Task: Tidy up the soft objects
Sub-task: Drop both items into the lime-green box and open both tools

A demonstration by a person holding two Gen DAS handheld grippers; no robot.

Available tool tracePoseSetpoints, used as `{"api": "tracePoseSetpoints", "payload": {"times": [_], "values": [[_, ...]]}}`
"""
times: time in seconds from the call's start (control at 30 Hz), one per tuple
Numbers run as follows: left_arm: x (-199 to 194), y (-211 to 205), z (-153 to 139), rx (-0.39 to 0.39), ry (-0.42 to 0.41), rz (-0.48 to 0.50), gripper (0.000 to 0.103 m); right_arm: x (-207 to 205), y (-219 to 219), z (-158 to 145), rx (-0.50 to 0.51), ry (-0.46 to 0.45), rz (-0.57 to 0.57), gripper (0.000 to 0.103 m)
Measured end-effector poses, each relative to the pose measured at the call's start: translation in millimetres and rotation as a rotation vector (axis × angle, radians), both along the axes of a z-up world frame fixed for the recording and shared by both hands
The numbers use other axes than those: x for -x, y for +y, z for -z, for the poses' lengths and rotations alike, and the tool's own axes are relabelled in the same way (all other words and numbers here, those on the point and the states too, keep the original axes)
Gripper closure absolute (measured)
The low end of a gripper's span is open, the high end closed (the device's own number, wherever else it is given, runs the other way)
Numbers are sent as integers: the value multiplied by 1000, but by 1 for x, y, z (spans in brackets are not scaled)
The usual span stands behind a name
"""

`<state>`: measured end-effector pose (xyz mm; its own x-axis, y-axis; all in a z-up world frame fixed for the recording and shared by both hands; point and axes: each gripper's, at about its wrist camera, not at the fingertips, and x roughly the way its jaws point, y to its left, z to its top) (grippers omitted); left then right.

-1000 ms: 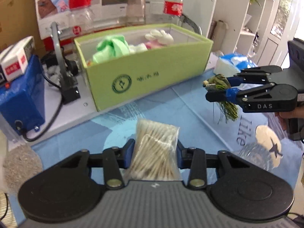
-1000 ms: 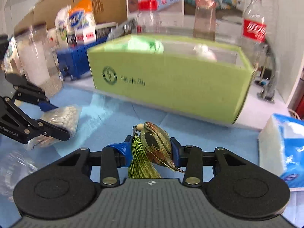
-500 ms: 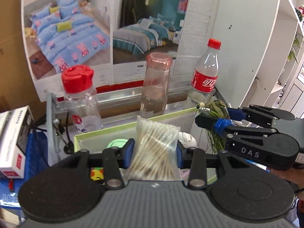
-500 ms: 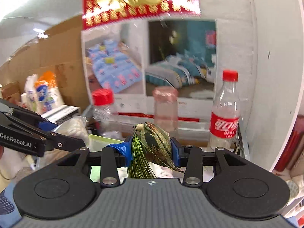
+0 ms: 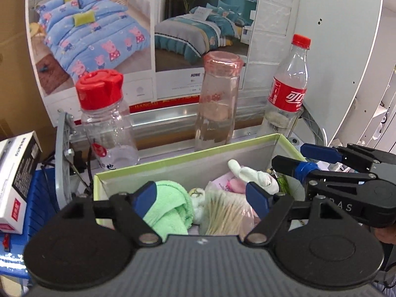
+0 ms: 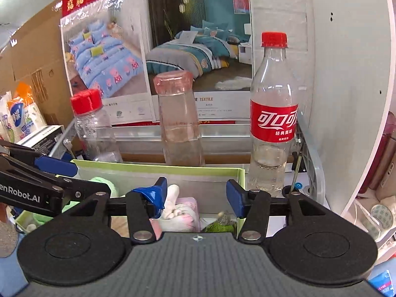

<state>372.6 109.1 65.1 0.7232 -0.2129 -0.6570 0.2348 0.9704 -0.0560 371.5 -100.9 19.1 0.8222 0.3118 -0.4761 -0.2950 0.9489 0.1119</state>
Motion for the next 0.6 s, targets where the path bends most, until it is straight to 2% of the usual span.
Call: {"api": "tracePoseSetpoints", "payload": {"times": [0.2,0.27,0.43,0.6], "values": [[47,-1,-19,2,-41,15,17,30,1,-8,-13,4,-5,58],[66,-5,-29,-14,-77,11,0,42,1,-13,-6,12,-13,57],[124,-8,-57,-12,-186,5,0,82,-5,-35,1,-17,-10,55],[176,-11,-72,10,-255,-8,0,133,-14,-61,-34,-94,17,55]]}}
